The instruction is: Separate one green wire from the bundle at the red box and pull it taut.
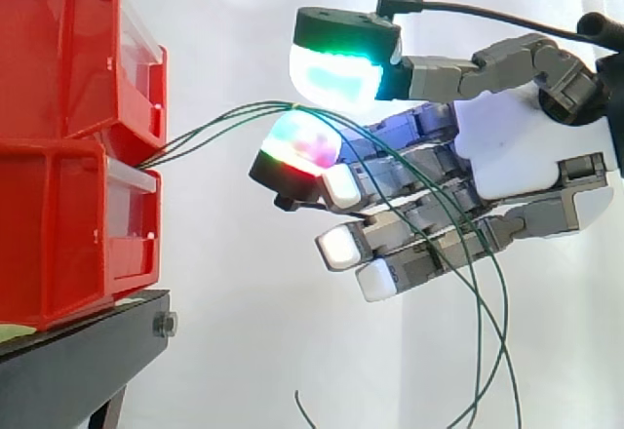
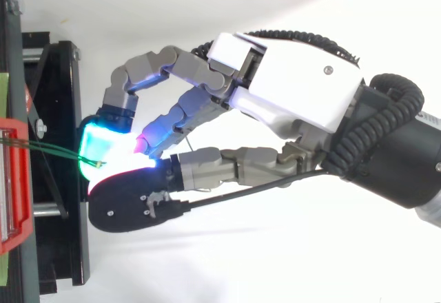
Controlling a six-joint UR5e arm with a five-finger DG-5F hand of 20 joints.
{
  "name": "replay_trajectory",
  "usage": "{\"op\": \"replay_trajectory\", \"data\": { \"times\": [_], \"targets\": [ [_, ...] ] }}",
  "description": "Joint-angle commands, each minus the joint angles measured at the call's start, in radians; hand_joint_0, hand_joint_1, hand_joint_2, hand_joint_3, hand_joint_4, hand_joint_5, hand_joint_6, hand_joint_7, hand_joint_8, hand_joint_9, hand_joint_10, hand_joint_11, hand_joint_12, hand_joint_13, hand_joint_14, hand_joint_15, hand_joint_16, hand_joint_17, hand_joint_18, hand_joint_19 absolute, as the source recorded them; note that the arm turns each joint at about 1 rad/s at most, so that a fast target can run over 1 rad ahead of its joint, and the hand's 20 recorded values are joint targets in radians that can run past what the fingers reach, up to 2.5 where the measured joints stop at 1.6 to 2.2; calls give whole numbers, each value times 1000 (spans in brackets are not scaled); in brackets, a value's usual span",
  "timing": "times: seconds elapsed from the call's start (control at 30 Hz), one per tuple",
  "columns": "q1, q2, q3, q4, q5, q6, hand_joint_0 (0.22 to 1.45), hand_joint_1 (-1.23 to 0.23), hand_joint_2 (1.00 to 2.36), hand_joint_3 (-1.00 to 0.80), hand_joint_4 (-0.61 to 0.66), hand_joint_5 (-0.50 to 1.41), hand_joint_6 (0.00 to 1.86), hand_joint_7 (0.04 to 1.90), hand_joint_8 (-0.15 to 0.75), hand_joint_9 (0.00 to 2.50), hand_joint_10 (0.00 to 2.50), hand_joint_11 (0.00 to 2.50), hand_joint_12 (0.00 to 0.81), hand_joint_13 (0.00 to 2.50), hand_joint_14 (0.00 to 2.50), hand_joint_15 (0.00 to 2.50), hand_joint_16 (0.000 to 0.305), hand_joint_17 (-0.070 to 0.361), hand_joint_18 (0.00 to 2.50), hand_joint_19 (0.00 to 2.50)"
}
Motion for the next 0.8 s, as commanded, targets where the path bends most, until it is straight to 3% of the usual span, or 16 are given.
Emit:
{"op": "replay_trajectory", "data": {
  "times": [0.0,0.33,0.53,0.77],
  "targets": [
    [0,0,1,0,0,0,518,-660,1000,-500,70,-162,882,936,250,1076,20,702,347,930,23,619,51,114,766,568],
    [-6,-2,4,0,-2,-3,571,-614,1004,-467,59,-162,874,959,241,1080,22,692,336,925,22,630,48,108,741,581],
    [-14,-2,3,12,-14,-9,599,-751,1013,-304,39,-165,878,991,238,1062,20,698,336,918,23,627,47,107,731,582],
    [-17,-2,-5,17,-15,-14,688,-900,1001,-498,-3,-174,889,939,219,1022,21,694,326,900,23,614,47,105,736,559]
  ]
}}
